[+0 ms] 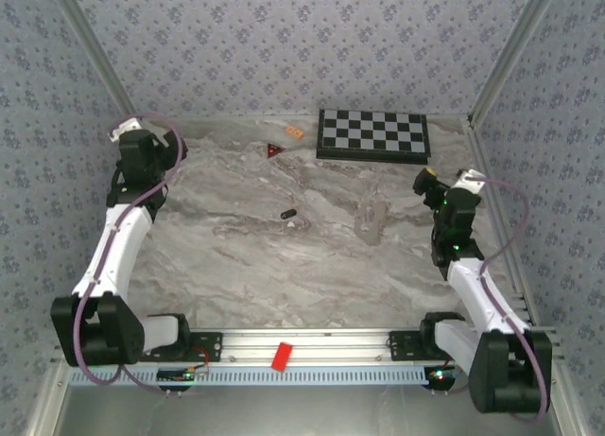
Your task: Put the keys on the keyring
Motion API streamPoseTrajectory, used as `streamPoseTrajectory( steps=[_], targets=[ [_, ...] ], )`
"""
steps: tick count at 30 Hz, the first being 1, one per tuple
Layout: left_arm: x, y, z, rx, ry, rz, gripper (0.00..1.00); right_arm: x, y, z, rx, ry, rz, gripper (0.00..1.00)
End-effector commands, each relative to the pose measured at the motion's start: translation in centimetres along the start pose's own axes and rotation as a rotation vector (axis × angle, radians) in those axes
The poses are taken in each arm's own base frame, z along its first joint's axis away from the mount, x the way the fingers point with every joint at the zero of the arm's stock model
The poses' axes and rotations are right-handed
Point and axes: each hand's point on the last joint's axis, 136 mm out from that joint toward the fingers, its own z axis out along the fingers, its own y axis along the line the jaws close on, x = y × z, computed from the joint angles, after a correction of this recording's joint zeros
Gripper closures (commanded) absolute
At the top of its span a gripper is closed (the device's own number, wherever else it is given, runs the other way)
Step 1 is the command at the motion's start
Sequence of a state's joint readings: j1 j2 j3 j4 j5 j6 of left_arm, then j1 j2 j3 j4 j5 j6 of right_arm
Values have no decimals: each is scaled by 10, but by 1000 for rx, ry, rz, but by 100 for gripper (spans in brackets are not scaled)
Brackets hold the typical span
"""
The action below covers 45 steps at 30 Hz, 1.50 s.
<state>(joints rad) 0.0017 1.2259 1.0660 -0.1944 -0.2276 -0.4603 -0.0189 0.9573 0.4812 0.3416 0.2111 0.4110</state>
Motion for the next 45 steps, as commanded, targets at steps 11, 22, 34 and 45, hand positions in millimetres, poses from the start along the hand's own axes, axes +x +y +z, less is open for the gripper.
streamPoseTrajectory(
  steps=[11, 22, 34, 45],
  targets=[
    [122, -63, -48, 275, 251, -36, 0, 38, 67, -20, -319, 254, 84, 1],
    [204, -122, -72, 463, 302, 237, 0, 122, 88, -44, -309, 537, -174, 22],
    [231, -156, -94, 560, 249, 437, 0, 202, 60, -62, -276, 789, -142, 36],
    [243, -167, -96, 577, 252, 506, 0, 228, 61, -52, -285, 894, -96, 49]
  ],
)
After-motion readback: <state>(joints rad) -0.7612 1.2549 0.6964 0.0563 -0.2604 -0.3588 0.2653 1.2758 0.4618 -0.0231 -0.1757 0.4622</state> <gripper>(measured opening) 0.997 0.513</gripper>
